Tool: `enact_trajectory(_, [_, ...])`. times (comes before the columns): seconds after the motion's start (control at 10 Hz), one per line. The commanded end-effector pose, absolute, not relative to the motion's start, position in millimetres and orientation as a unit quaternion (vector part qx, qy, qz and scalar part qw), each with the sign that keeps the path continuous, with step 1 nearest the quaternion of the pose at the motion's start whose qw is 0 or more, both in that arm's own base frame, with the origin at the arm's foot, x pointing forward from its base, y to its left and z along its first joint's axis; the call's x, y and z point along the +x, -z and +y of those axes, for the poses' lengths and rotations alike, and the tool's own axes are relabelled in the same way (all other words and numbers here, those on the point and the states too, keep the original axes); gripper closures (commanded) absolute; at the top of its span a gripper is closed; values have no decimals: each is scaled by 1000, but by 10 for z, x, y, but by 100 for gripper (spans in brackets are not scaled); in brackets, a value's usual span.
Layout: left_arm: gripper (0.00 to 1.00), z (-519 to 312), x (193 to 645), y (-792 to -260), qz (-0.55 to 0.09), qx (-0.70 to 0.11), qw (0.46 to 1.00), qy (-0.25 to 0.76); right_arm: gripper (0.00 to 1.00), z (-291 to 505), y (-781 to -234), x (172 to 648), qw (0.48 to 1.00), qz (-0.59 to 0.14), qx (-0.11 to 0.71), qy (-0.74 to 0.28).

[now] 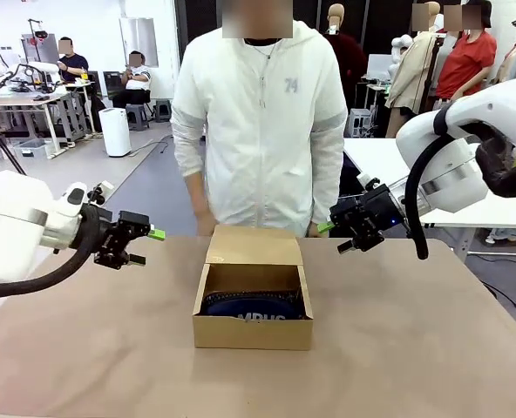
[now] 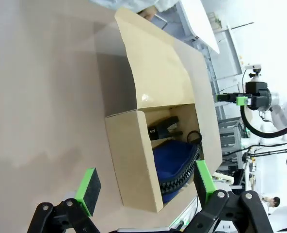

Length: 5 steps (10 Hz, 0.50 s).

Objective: Pack the items into the box.
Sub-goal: Close the Mailer Box.

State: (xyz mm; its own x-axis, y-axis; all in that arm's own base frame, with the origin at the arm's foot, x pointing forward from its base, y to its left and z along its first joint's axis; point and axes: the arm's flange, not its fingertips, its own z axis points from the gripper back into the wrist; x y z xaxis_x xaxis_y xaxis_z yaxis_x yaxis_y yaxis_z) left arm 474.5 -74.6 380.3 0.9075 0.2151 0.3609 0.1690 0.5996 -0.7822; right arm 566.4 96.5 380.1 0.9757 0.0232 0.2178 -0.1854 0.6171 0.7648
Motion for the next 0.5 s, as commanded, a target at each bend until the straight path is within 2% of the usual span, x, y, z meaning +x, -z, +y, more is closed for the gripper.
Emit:
enact_trajectory(0.0, [0,-703,5047,-3708,-225,-480,848,-25,0,964,-3631,5951,886,-78,453,-56])
enact_trajectory(0.1, [0,-642,5351,-3565,-219,-496,840,-20,0,988,-3450,6170,878,-73,472,-38])
enact_trajectory(0.4, [0,-654,5787,-3089,-180,-533,826,-23,0,1050,-3144,6469,863,-63,501,-17])
